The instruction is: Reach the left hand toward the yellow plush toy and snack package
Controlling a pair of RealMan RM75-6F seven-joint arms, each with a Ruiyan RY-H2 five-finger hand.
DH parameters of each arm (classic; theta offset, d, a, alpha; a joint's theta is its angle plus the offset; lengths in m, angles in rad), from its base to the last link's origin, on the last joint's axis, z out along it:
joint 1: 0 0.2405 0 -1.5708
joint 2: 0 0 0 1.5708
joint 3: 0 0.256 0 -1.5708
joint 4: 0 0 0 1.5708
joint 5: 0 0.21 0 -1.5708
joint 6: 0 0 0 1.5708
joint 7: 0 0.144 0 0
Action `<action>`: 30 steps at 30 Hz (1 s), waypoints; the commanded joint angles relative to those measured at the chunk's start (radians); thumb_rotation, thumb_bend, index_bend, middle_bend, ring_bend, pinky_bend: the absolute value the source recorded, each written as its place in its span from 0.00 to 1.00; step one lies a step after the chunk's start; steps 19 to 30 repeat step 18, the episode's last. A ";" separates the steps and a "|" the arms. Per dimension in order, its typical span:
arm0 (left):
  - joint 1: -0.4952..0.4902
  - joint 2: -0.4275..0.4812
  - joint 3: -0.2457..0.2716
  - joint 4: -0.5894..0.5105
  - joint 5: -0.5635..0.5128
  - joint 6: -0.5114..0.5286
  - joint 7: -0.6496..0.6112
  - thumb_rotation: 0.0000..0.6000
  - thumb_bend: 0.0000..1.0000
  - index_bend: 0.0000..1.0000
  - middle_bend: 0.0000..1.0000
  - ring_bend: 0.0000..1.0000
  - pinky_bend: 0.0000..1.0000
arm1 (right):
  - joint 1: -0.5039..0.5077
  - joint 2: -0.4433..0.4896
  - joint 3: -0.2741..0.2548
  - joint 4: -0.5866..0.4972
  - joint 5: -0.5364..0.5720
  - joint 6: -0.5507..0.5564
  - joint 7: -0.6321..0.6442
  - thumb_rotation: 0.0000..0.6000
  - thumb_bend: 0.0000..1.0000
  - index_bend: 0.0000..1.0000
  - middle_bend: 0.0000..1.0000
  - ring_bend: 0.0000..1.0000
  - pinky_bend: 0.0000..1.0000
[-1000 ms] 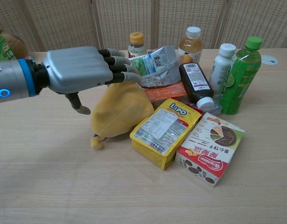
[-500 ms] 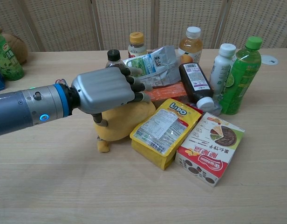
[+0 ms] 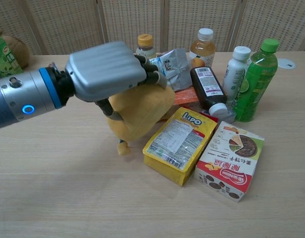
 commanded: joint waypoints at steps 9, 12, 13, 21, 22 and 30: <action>0.015 0.245 -0.123 -0.292 -0.069 0.080 0.046 1.00 0.00 0.98 0.97 1.00 1.00 | 0.003 -0.008 -0.006 -0.004 -0.002 -0.013 -0.016 1.00 0.00 0.00 0.00 0.00 0.00; 0.015 0.303 -0.161 -0.353 -0.091 0.093 0.061 1.00 0.00 0.97 0.97 1.00 1.00 | 0.003 -0.010 -0.008 -0.007 -0.005 -0.014 -0.019 1.00 0.00 0.00 0.00 0.00 0.00; 0.015 0.325 -0.175 -0.376 -0.101 0.097 0.067 1.00 0.00 0.97 0.97 1.00 1.00 | 0.002 -0.010 -0.009 -0.007 -0.006 -0.014 -0.021 1.00 0.00 0.00 0.00 0.00 0.00; 0.015 0.396 -0.211 -0.449 -0.130 0.103 0.090 1.00 0.00 0.97 0.97 1.00 1.00 | 0.003 -0.013 -0.010 -0.007 -0.007 -0.016 -0.026 1.00 0.00 0.00 0.00 0.00 0.00; 0.015 0.396 -0.211 -0.449 -0.130 0.103 0.090 1.00 0.00 0.97 0.97 1.00 1.00 | 0.003 -0.013 -0.010 -0.007 -0.007 -0.016 -0.026 1.00 0.00 0.00 0.00 0.00 0.00; 0.015 0.396 -0.211 -0.449 -0.130 0.103 0.090 1.00 0.00 0.97 0.97 1.00 1.00 | 0.003 -0.013 -0.010 -0.007 -0.007 -0.016 -0.026 1.00 0.00 0.00 0.00 0.00 0.00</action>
